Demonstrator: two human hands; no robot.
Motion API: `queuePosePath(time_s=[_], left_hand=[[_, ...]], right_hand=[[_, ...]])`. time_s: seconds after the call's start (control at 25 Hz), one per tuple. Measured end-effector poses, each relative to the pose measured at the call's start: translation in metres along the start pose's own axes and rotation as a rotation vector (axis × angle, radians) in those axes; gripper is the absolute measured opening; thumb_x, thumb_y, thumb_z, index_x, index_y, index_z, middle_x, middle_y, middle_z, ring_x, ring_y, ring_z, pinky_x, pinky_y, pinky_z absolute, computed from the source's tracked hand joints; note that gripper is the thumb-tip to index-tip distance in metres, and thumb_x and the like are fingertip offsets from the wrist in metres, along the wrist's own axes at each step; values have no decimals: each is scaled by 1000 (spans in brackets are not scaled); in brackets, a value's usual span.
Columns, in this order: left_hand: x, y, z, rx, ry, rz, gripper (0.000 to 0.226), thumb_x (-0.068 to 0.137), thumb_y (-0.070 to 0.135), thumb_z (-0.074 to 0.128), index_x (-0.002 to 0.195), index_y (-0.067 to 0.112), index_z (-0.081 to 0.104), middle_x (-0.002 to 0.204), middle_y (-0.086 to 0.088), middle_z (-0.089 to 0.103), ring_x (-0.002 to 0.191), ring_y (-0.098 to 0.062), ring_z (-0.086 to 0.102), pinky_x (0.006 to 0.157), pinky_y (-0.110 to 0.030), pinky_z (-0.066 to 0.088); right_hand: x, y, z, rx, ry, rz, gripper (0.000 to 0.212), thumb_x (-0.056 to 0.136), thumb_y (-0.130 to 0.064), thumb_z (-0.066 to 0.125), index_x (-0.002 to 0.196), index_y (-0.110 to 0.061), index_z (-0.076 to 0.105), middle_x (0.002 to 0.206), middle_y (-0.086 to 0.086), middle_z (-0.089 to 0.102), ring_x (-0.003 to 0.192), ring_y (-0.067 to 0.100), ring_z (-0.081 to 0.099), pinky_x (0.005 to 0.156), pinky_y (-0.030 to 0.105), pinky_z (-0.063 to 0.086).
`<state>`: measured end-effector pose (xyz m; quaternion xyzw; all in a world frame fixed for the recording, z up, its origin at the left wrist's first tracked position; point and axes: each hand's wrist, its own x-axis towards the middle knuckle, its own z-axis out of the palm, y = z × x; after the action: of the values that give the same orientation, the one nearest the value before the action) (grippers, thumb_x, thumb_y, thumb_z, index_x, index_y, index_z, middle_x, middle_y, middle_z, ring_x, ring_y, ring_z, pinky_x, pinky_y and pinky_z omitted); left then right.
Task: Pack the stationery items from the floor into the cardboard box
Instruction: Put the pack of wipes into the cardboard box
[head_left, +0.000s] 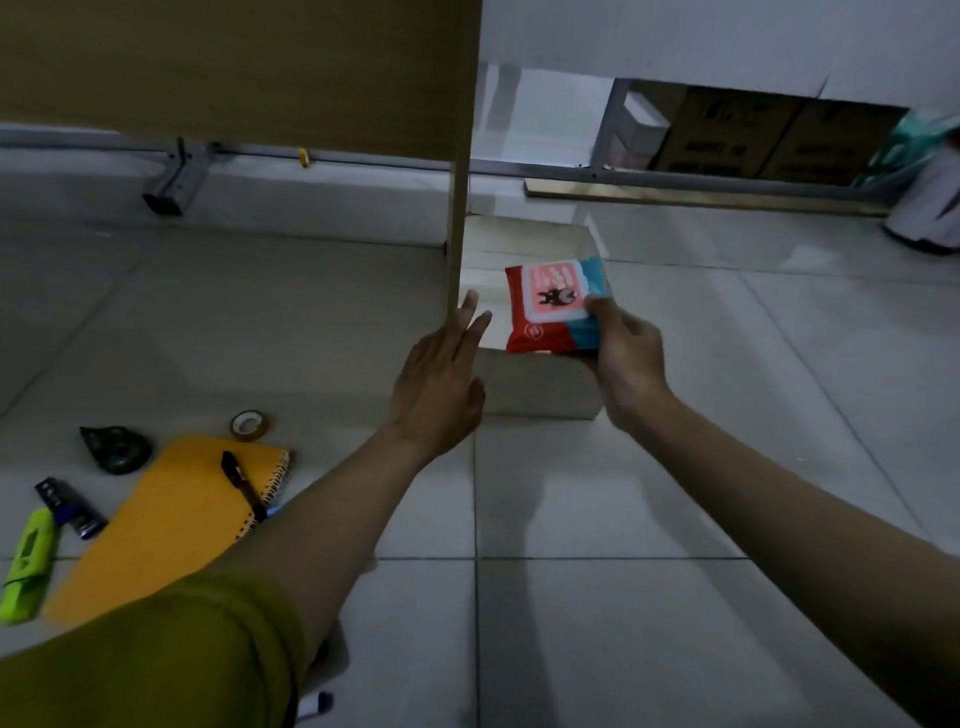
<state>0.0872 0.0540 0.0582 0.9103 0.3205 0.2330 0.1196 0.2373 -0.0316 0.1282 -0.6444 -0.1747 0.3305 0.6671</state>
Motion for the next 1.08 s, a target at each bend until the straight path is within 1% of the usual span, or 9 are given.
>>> queuePosePath(time_s=[0.12,0.24,0.32,0.52,0.6,0.72,0.8,0.96,1.08], left_hand=[[14,-1,1,27,-35,37,69,86,18,57,146,13,24,160,-4,8,140,-23,29,112,-38,29],[23,-10,8,-3,-86,-1,66,91,23,51,148,17,19,160,1,1,145,-20,17,118,-38,23],[26,-17,17,26,-124,-16,63,95,28,44,149,19,13,160,2,-2,148,-17,6,120,-39,14],[27,-26,35,150,-190,6,57,97,42,11,149,20,10,160,1,-3,146,-9,-6,116,-38,-4],[23,-33,41,230,-179,32,61,94,44,6,149,20,13,160,-1,8,146,-10,3,116,-42,3],[20,-44,48,344,-100,72,55,96,41,20,145,18,27,151,-5,37,140,-17,33,110,-49,25],[20,-49,53,370,-47,112,53,95,39,28,143,17,31,146,-6,45,134,-18,43,106,-50,32],[21,-54,59,368,14,147,55,95,41,30,145,17,26,148,-4,41,136,-15,41,108,-44,30],[20,-56,62,363,28,161,56,95,41,34,145,17,26,150,-4,39,137,-15,38,108,-44,31]], right_hand=[[36,-16,-2,26,-34,33,41,95,-18,53,130,1,46,104,11,59,99,26,63,80,38,57],[62,-17,6,-32,-66,50,42,97,-19,49,132,2,43,92,8,59,82,20,63,67,31,57],[80,-14,13,-85,-37,104,43,97,-19,48,134,1,41,94,11,60,78,20,62,65,31,57],[121,-2,32,-168,-61,325,44,96,-10,50,136,0,37,129,22,50,115,35,57,84,39,55],[130,8,41,-259,-67,438,46,93,-11,56,133,1,38,128,22,52,116,33,58,86,36,55],[145,28,60,-395,-86,518,48,93,-18,56,133,-1,38,126,22,54,111,30,61,90,36,56],[153,40,78,-441,-84,533,49,93,-23,55,134,-3,38,126,22,55,109,28,62,90,35,56],[165,50,99,-480,-75,537,48,93,-22,56,134,-2,42,127,21,55,111,27,62,94,35,53],[177,62,99,-544,-156,418,43,94,-12,50,135,-2,42,132,19,53,105,27,63,72,30,58]])
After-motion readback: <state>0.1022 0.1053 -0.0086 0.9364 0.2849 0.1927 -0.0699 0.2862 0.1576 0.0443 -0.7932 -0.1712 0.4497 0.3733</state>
